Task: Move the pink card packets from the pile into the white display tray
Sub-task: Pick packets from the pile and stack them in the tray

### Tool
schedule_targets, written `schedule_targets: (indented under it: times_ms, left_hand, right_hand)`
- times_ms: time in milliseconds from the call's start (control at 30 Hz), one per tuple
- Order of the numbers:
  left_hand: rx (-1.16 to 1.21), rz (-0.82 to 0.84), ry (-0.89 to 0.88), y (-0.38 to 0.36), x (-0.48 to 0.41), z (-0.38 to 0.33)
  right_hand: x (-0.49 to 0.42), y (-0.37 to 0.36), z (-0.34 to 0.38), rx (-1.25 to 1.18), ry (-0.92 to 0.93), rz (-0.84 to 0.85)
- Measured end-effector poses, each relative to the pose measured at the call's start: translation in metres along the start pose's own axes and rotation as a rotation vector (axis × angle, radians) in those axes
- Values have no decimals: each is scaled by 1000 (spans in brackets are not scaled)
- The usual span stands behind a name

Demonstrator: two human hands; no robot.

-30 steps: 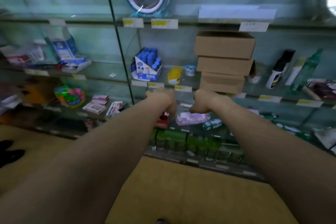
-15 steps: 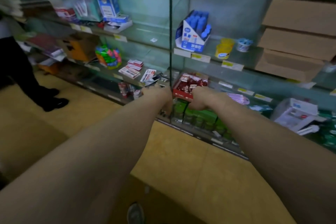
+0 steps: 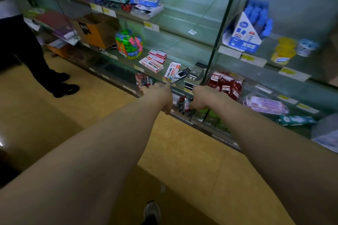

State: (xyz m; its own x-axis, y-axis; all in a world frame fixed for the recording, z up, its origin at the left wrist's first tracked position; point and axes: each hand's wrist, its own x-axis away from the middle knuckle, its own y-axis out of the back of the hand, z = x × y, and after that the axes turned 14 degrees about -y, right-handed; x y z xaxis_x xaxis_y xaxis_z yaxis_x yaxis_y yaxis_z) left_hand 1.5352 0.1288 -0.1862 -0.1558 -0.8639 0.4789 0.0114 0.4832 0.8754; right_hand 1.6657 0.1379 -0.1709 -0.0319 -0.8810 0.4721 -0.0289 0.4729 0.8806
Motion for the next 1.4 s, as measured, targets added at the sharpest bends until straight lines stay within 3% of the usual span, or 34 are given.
schedule_targets:
  times_ms: [333,700,1067,1400]
  left_hand:
    - [-7,-32,45,15,-35,95]
    - [-5,-92,125,73,-91,169]
    - [-53,-175,121,173,-165,221]
    - [-132,-258,2,246,-202,239]
  right_hand:
    - [-52,24,97,-25,21,-7]
    - [-128,77,179,-10,111,-158]
    - [-212,175,212,-52,133,-281]
    - [-238,232,218,-131,17,-379]
